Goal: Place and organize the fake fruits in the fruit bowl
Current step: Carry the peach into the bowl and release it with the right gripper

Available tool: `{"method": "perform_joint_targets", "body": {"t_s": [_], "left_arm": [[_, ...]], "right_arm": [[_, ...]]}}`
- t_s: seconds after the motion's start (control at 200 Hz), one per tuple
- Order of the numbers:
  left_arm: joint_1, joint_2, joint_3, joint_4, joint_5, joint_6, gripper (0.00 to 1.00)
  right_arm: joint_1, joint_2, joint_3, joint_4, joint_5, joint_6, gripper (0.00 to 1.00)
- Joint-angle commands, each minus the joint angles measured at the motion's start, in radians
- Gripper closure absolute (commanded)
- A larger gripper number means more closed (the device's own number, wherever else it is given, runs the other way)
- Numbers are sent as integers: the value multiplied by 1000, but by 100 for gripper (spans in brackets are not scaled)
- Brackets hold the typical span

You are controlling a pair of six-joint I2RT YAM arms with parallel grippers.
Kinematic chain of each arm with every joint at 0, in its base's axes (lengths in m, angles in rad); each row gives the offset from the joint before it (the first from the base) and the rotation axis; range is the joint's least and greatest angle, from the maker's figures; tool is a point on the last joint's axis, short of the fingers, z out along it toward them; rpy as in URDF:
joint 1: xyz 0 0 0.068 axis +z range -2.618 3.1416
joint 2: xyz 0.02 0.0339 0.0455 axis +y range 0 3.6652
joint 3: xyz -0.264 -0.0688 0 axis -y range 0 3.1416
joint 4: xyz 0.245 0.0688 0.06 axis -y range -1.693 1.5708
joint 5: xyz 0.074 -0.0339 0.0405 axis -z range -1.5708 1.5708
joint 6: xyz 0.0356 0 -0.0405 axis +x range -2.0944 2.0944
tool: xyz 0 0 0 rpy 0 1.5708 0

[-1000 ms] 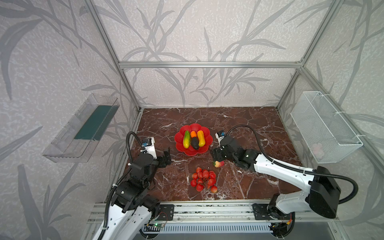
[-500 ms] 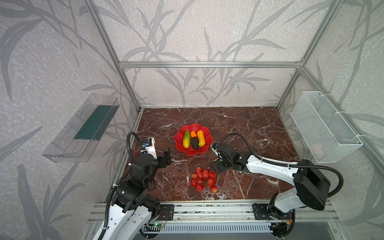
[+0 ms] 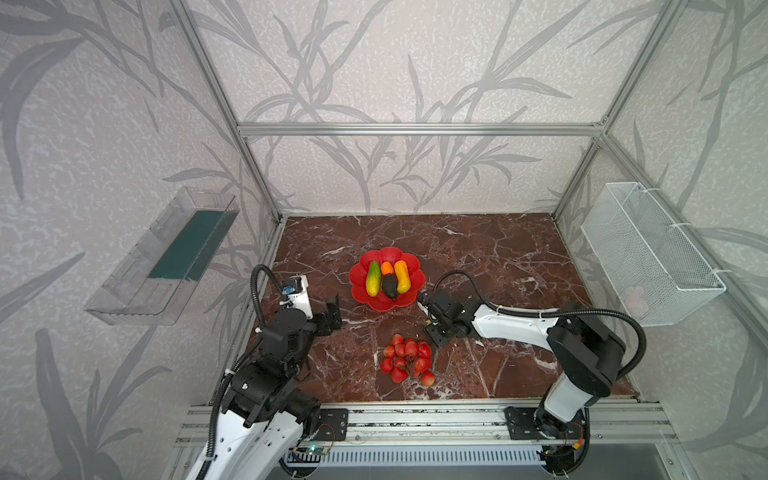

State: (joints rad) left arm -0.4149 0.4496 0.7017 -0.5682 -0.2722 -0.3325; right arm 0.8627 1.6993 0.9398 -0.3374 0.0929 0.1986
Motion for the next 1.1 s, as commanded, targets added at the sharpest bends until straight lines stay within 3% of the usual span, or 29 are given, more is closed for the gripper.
{"method": "perform_joint_targets", "body": {"t_s": [0.0,0.235,0.45,0.855,0.925,1.095], "left_arm": [[6,-8,-13,-13,-24,-12,7],[5,-9,-14,-16,-7,-24,8],[5,-8,-4,-48,17,-55,8],[5,-37,29,-168,417,-211,15],[4,-31,23,-181,452,-228,17],[4,14,21,-181,559,-276,23]], "right_arm": [[-8,-56,40,-29,25,10,51],[-16,-175,149,-50,15,-55,56],[-16,-5,383,-109,-57,-113,56],[-14,409,785,-244,-181,-144,54],[-14,443,815,-253,-189,-132,49],[-14,446,850,-261,-195,-115,27]]}}
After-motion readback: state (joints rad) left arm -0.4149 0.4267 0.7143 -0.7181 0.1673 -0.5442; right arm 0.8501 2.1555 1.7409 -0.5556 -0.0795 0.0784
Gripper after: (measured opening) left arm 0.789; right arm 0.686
